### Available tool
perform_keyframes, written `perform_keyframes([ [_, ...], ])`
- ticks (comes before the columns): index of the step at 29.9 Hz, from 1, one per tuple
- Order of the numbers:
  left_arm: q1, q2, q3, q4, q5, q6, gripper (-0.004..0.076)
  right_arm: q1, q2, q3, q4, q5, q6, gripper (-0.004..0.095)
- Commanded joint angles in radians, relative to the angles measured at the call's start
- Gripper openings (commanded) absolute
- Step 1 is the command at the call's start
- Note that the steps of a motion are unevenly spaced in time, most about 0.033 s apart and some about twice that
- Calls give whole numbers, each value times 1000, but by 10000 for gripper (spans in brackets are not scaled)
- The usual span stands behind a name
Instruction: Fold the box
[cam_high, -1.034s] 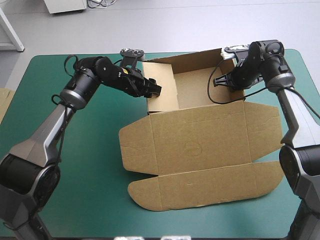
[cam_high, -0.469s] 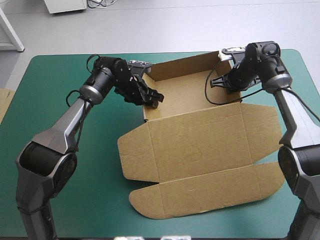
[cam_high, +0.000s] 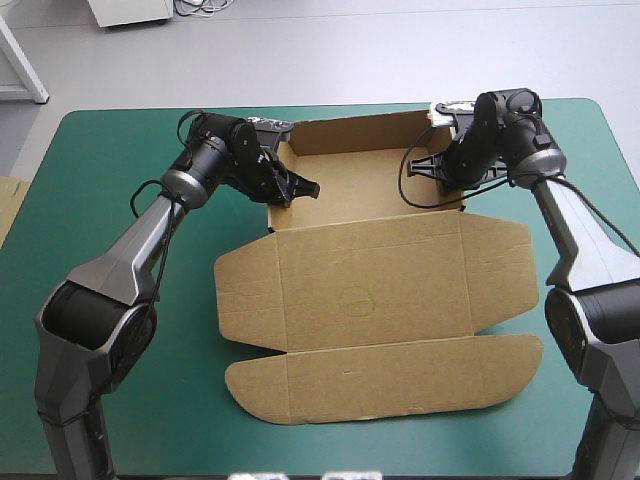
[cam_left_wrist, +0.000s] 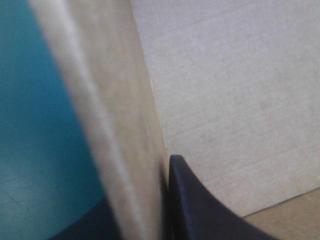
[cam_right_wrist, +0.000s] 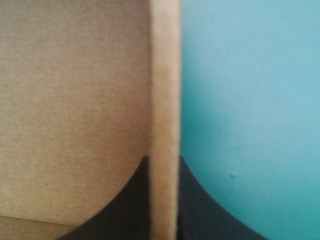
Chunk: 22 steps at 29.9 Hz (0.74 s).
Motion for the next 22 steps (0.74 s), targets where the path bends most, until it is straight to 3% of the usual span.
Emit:
perform_keyframes([
  [1,-8,-54,-24,-55,-21,64,-10,29,-29,-32,38,5,8,2],
  [9,-6,16,-24,43,104,80,-10,78,23,-32,2,5,22,1],
  [16,-6,50,-24,48,42,80,-10,78,43,-32,-80,5,10,1],
  [22,-6,93,-22,62,65,80,-10,78,81,-26,-71,5,9,1],
])
